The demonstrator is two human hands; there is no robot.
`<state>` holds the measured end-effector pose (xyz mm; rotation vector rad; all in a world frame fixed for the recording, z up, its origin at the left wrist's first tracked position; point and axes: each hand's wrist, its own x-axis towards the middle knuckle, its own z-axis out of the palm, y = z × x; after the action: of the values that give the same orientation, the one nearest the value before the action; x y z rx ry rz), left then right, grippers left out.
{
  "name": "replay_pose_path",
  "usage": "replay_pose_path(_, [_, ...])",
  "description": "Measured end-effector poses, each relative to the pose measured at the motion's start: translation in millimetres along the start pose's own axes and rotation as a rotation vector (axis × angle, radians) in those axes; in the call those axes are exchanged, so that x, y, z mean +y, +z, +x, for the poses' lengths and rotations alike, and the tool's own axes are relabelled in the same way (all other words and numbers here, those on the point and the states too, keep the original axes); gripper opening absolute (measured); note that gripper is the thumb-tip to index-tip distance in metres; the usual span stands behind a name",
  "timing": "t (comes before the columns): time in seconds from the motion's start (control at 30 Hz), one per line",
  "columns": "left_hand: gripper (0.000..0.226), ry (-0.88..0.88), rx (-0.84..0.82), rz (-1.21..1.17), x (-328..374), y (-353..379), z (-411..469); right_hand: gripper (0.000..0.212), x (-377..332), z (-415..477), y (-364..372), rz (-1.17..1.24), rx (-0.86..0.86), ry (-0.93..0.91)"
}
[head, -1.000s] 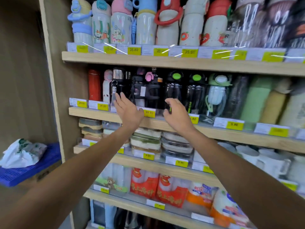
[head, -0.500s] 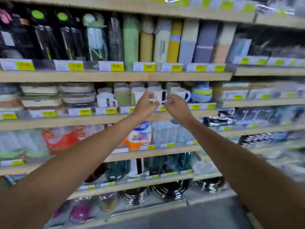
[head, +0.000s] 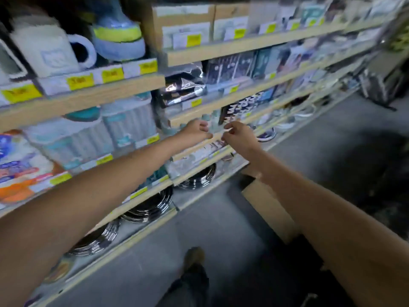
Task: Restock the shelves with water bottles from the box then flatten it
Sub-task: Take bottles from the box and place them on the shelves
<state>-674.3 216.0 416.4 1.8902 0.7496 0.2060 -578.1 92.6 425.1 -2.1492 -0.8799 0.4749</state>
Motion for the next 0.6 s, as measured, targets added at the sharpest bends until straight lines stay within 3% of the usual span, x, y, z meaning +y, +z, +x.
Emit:
replay_pose_path(0.13, [0.050, -0.018, -0.193, -0.020, 18.3, 76.7, 80.9, 0.033, 78.6, 40.8, -39.1, -0.032, -0.007, 0.176])
replay_pose_path(0.37, [0.048, -0.027, -0.469, 0.022, 53.3, 217.1, 196.5, 0.006, 205.0, 91.0, -106.8, -0.034, 0.089, 0.397])
replay_pose_path(0.47, [0.045, -0.013, -0.572, 0.069, 66.1, 268.5, 225.4, 0.011, 256.1, 103.3, -130.4, -0.014, 0.161, 0.478])
replay_pose_path(0.6, [0.014, 0.013, -0.622, 0.114, 83.8, 330.6, 260.7, 0.023, 301.2, 119.1, -163.6, 0.046, 0.254, 0.545])
